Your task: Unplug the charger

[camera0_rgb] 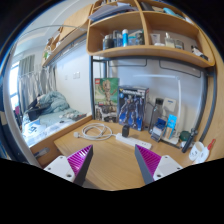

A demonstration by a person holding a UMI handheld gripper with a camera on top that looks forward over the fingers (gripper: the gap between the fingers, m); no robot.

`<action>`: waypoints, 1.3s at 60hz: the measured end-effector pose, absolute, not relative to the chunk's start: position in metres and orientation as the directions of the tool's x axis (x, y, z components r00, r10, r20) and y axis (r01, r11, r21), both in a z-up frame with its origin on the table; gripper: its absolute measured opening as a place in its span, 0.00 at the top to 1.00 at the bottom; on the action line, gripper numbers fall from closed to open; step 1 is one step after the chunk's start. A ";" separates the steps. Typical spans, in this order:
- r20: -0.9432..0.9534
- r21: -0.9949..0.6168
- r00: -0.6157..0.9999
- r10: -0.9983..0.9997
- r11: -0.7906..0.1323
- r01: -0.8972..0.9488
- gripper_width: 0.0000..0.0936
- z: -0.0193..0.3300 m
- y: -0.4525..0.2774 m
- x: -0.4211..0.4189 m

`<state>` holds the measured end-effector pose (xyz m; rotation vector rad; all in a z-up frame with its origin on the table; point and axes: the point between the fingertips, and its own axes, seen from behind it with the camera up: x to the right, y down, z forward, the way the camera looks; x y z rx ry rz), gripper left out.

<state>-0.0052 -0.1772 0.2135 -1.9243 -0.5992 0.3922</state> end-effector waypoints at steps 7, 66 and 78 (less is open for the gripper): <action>0.012 -0.875 0.822 0.570 -0.392 0.285 0.07 0.173 -0.184 -0.007; 0.020 -0.874 0.997 0.070 -0.484 0.051 0.83 0.031 0.132 -0.092; -0.008 -0.938 0.996 0.090 -0.346 0.023 0.89 0.175 0.148 -0.090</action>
